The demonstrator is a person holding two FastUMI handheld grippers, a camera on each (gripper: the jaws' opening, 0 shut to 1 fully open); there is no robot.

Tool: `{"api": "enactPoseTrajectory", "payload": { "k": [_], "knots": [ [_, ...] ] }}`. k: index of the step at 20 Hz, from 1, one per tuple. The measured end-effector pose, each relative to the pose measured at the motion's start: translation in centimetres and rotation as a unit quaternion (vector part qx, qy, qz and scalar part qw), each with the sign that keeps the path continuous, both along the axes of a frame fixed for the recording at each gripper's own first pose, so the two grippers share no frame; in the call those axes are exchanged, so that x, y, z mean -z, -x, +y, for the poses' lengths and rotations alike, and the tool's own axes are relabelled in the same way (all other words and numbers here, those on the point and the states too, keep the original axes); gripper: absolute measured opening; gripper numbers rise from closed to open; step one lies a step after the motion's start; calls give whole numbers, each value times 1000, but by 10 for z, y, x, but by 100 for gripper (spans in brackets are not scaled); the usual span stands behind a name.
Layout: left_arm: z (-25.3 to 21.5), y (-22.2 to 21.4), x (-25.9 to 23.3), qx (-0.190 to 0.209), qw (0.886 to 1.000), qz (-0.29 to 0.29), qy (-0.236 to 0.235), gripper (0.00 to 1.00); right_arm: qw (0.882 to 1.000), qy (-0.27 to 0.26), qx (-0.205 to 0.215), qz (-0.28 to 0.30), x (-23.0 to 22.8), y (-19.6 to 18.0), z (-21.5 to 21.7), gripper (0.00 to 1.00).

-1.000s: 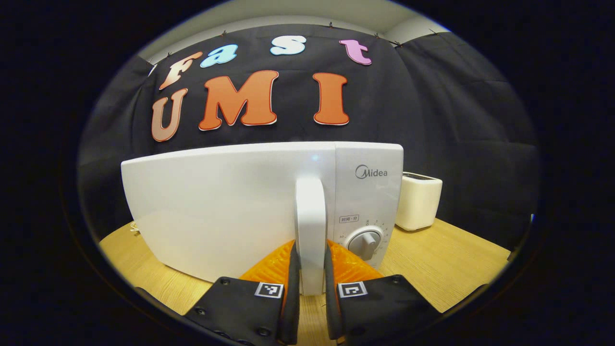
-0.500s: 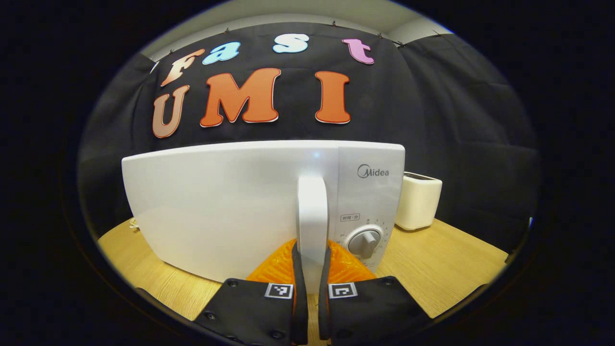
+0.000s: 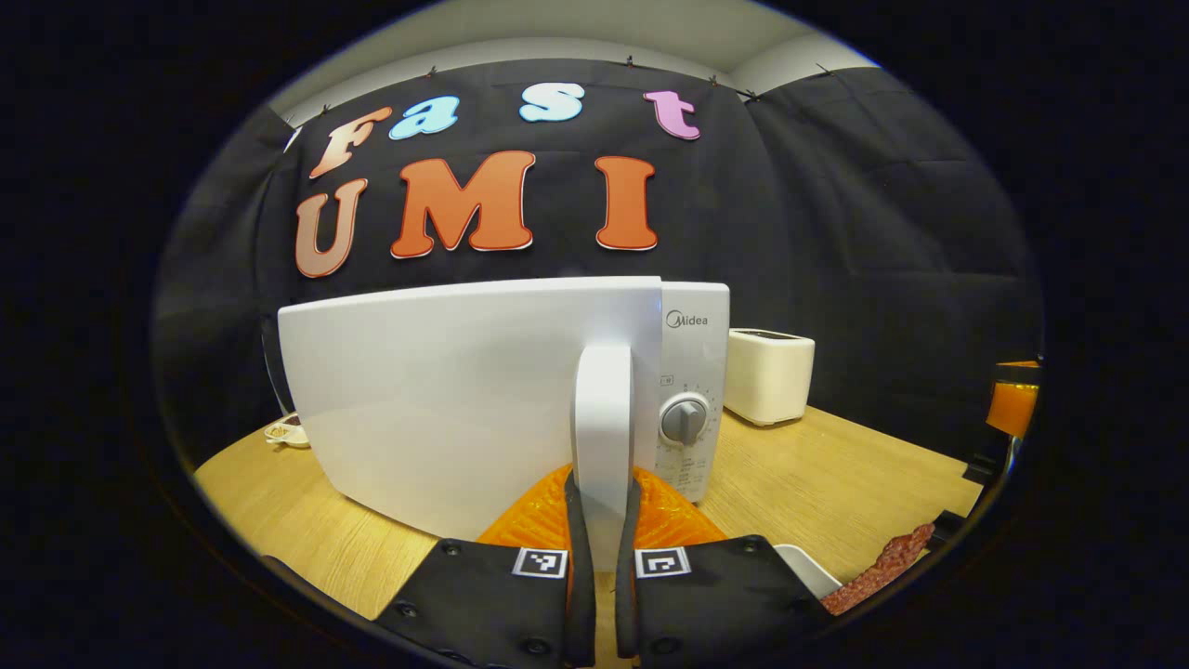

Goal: Open the microwave oven with the left hand, put the food in, and close the microwave oven.

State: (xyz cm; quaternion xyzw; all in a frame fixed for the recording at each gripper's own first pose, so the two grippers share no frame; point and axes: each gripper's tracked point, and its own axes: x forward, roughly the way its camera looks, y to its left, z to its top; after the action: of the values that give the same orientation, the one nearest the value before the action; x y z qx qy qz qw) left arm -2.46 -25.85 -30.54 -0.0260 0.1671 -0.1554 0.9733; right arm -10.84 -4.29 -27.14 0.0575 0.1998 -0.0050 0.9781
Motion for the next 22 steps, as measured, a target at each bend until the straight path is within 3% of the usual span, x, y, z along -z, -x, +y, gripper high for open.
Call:
{"api": "enactPoseTrajectory", "payload": {
  "k": [9,10,11,13,14,16,19,22],
  "knots": [
    [75,77,-19,-7,1000,-26,-6,16,1000,-6,-10,16,9,15,29,95],
    [86,86,-19,-13,999,-30,-8,12,1000,-6,-9,18,11,17,31,95],
    [99,93,-21,-20,999,-35,-14,22,1000,-8,-8,21,13,19,33,95],
    [130,109,-23,-39,998,-43,-35,26,1000,-11,-8,27,17,23,37,95],
    [146,117,-23,-51,996,-47,-49,21,999,-12,-8,32,20,25,40,95],
    [178,131,-21,-76,993,-51,-73,28,999,-11,-8,41,27,27,45,95],
    [217,144,-18,-105,991,-42,-75,25,998,-19,-10,55,36,32,55,95],
    [259,156,-11,-130,989,-22,-70,40,997,-22,-10,73,50,36,63,95]
  ]
}}
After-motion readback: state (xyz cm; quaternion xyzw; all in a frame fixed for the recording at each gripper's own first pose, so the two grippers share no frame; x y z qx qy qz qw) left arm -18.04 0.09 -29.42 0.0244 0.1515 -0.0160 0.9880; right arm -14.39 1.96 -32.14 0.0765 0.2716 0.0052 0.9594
